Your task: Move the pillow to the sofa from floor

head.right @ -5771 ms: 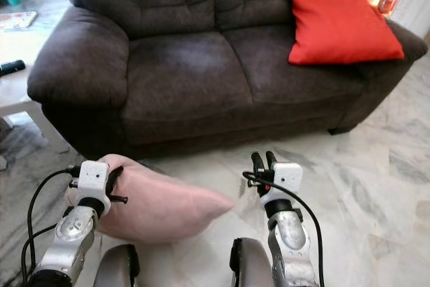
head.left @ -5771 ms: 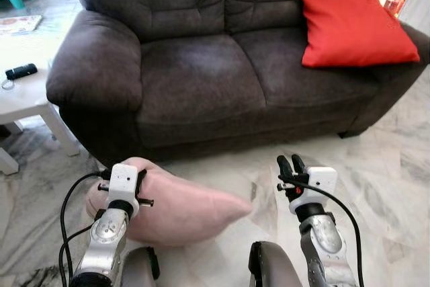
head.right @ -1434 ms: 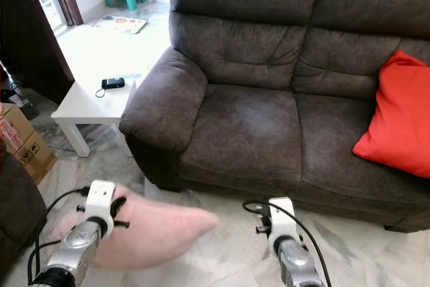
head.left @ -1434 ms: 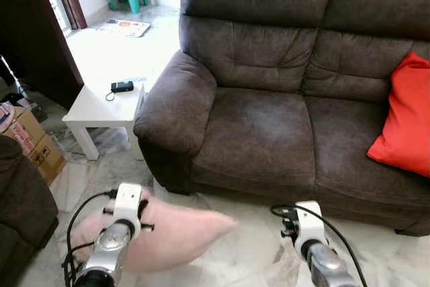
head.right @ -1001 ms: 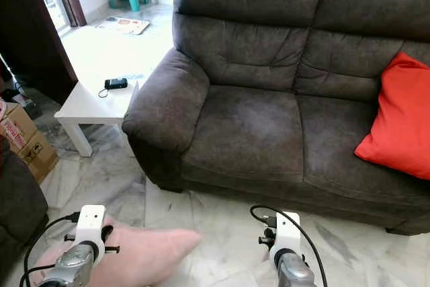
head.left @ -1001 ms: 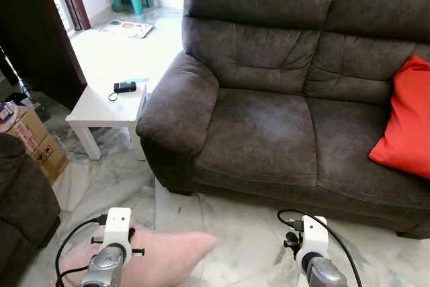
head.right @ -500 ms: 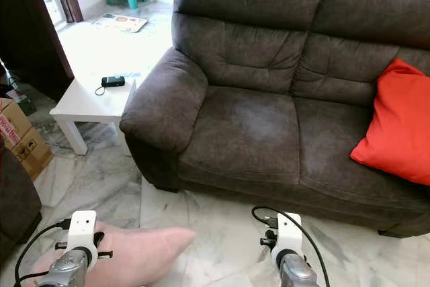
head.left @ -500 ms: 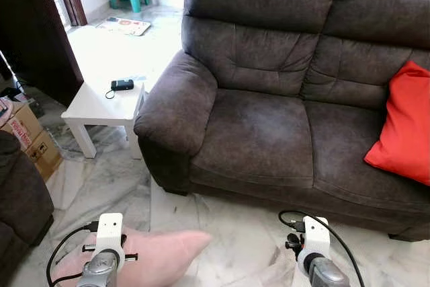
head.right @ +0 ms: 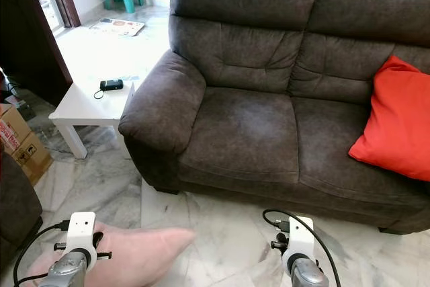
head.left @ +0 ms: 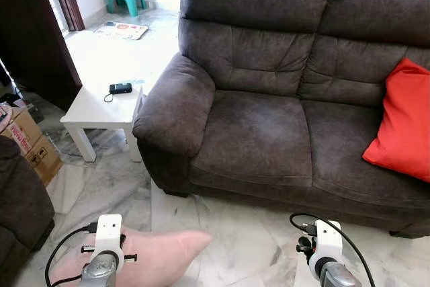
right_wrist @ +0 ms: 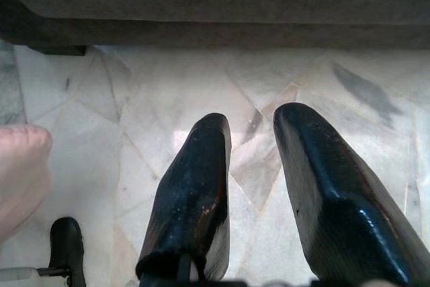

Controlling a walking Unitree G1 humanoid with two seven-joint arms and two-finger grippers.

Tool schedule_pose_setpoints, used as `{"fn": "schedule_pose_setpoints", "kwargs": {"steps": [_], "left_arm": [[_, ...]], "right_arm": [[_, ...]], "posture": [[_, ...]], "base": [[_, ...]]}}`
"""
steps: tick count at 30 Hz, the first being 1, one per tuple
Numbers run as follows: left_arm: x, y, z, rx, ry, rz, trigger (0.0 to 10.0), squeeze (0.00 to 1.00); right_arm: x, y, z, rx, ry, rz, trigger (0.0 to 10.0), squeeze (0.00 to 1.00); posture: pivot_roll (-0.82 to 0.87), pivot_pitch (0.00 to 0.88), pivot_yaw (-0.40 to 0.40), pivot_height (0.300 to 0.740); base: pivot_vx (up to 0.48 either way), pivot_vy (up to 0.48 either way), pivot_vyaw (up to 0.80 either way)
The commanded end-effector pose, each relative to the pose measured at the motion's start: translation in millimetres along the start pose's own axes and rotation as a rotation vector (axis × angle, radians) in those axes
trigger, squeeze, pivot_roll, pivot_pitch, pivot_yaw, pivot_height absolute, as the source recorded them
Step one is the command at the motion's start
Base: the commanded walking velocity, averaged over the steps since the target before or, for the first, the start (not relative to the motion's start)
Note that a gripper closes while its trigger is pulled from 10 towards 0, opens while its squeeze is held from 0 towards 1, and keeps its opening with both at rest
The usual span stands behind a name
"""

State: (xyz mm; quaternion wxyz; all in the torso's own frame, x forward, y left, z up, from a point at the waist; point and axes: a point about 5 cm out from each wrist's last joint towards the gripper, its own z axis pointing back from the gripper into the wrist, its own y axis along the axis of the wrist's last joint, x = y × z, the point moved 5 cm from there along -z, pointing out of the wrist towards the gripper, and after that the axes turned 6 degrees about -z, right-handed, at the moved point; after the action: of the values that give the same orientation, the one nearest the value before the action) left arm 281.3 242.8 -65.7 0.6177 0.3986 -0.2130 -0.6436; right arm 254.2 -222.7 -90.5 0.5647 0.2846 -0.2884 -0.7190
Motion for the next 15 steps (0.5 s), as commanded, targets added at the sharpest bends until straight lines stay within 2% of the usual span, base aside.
{"fn": "schedule_pose_setpoints", "kwargs": {"steps": [1,4,5,7,8,10,11,12,14,15], "left_arm": [[-5.7,30,-4.3,0.104,0.019,0.004,10.0,0.0],[-6.3,45,-5.0,0.164,0.023,-0.005,10.0,0.0],[-6.8,56,-5.0,0.211,0.027,-0.002,10.0,0.0],[-7.1,67,-4.3,0.256,0.029,-0.005,10.0,0.0],[-8.1,78,-3.6,0.299,0.031,0.001,10.0,0.0],[-8.6,91,-2.3,0.352,0.029,-0.005,10.0,0.0],[-7.1,103,-0.3,0.402,0.024,-0.009,10.0,0.0],[-6.5,107,0.4,0.416,0.021,-0.007,10.0,0.0],[1.0,127,4.7,0.494,-0.019,-0.03,10.0,0.0],[3.5,132,6.0,0.513,-0.033,-0.036,10.0,0.0]], "right_arm": [[5.3,1,0.8,0.001,-0.008,0.027,10.0,0.0],[11.1,9,0.5,0.028,-0.014,0.055,10.0,0.0],[15.5,20,-0.3,0.061,-0.021,0.06,10.0,0.0],[18.2,32,-1.0,0.1,-0.023,0.067,10.0,0.0],[17.8,47,-1.7,0.154,-0.015,0.072,10.0,0.0],[14.1,66,-2.4,0.22,0.007,0.078,10.0,0.0],[7.9,81,-2.2,0.271,0.038,0.109,10.0,0.0],[5.4,84,-2.1,0.285,0.048,0.122,10.0,0.0],[-11.1,110,-1.4,0.367,0.106,0.18,10.0,0.0],[-14.6,115,-0.9,0.385,0.119,0.195,10.0,0.0]], "posture": [[0.1,0.0,-0.077,0.74],[0.09,0.0,-0.077,0.74],[0.09,0.0,-0.074,0.74],[0.09,0.0,-0.076,0.74],[0.08,0.0,-0.077,0.74],[0.08,0.0,-0.077,0.74],[0.08,0.0,-0.085,0.74],[0.08,0.0,-0.085,0.74],[0.09,0.0,-0.093,0.74],[0.1,0.0,-0.094,0.74]], "base": [[0.0,0.0,0.0],[0.0,0.0,0.0],[0.0,0.0,0.0],[0.0,0.0,0.0],[0.0,0.0,0.0],[0.0,0.0,0.0],[0.0,0.0,0.0],[0.0,0.0,0.0],[0.0,0.0,0.0],[0.0,0.0,0.0]]}}
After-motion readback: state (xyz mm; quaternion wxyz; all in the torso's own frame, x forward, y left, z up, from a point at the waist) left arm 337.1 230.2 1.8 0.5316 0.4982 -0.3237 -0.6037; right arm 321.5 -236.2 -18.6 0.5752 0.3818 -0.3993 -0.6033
